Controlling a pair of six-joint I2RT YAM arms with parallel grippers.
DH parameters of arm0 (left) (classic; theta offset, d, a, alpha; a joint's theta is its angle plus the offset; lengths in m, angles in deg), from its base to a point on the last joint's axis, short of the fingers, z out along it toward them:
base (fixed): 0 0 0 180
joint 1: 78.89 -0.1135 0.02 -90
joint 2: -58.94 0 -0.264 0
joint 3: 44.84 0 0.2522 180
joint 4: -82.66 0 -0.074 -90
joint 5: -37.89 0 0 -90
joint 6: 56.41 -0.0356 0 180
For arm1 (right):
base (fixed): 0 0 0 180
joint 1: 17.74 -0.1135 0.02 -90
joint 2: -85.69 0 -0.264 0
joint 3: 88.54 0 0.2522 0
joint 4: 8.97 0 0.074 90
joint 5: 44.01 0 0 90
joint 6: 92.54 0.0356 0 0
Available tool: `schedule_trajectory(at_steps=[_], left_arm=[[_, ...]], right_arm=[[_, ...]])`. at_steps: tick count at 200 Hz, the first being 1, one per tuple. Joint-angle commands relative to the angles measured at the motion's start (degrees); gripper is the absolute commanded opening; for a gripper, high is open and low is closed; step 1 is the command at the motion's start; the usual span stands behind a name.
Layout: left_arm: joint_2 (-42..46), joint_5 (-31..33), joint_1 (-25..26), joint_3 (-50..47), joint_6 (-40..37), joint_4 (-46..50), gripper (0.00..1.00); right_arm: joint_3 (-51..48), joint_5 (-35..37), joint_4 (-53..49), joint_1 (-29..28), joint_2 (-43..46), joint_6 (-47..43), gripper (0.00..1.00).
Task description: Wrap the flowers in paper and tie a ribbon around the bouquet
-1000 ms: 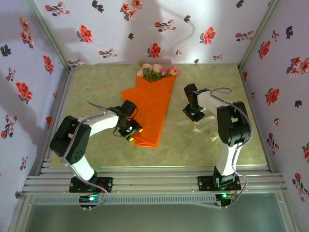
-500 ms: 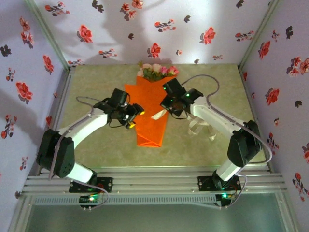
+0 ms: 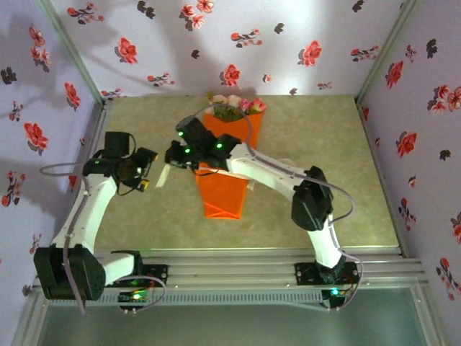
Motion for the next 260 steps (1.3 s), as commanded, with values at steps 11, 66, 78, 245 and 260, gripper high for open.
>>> schedule_trajectory(at_steps=[11, 66, 78, 245, 260], left_arm=[[0.94, 6.55, -3.54, 2.38, -4.82, 12.17, 0.82], [1.99, 8.31, -1.21, 2.22, -1.56, 16.60, 0.82], [1.29, 7.59, 1.54, 2.33, 0.05, 15.68, 0.82], [-53.39, -0.02, 34.48, 36.90, 36.42, 3.43, 0.77], [-54.01, 0.06, 34.83, 37.01, 36.92, 3.60, 0.74]], right_arm=[[4.76, -6.40, -6.69, -1.60, -6.55, -3.14, 0.19], [-8.38, 1.43, -7.57, 5.14, 6.20, -1.75, 0.58], [-12.23, 4.56, -9.49, 7.66, 10.12, -1.09, 0.59], [-55.14, 6.22, -3.36, 39.64, 33.73, 22.22, 0.48], [-55.10, 4.77, -0.90, 37.04, 31.62, 23.98, 0.50]])
